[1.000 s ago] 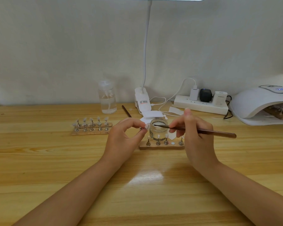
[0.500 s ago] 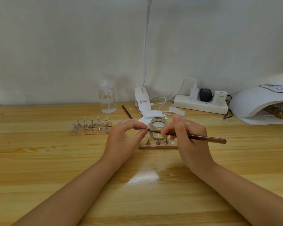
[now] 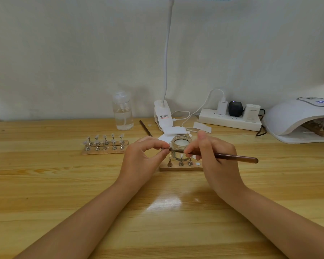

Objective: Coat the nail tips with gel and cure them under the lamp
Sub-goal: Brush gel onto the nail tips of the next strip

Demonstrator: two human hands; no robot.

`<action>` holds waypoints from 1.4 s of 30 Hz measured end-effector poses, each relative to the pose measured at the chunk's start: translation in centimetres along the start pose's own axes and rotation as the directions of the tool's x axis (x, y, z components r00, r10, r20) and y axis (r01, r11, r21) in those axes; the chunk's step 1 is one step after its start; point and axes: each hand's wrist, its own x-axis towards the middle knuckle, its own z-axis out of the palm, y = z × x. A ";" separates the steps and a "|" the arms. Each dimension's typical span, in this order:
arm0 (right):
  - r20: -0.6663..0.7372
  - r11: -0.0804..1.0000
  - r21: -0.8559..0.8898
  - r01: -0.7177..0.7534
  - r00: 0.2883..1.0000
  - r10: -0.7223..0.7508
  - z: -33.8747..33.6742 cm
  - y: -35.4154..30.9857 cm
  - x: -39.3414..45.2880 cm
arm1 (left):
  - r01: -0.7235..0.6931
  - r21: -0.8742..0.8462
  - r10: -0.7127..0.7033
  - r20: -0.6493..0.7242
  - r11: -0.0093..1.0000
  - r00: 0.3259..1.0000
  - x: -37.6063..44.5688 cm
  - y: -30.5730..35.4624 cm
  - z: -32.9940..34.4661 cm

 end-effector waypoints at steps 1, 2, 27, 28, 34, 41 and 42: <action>-0.007 1.000 0.027 -0.015 1.000 0.016 0.0 0.0 0.0 | -0.001 0.001 0.001 0.001 1.000 1.000 0.0 0.0 0.0; -0.015 0.998 0.052 -0.026 1.000 0.026 -0.1 -0.1 -0.1 | -0.001 0.002 0.001 0.000 1.000 1.000 0.0 0.0 0.0; -0.088 0.962 0.111 -0.250 0.962 0.260 0.0 -0.4 0.3 | 0.027 0.001 -0.027 0.018 1.000 0.999 0.0 0.2 -0.1; -0.077 0.957 0.118 -0.265 0.958 0.275 0.1 -0.4 0.3 | 0.027 0.002 -0.028 0.018 1.000 0.999 0.0 0.2 -0.1; -0.073 0.945 0.179 -0.272 0.955 0.288 0.0 -0.7 0.1 | 0.041 0.004 -0.041 0.013 0.999 0.999 0.0 0.2 0.0; -0.106 0.958 0.174 -0.227 0.963 0.247 -0.1 -0.6 0.2 | 0.040 -0.007 -0.040 0.025 0.999 0.999 0.0 0.3 -0.1; -0.104 0.958 0.162 -0.238 0.961 0.256 -0.1 -0.6 0.3 | 0.043 -0.007 -0.042 0.026 0.999 0.999 0.0 0.3 -0.1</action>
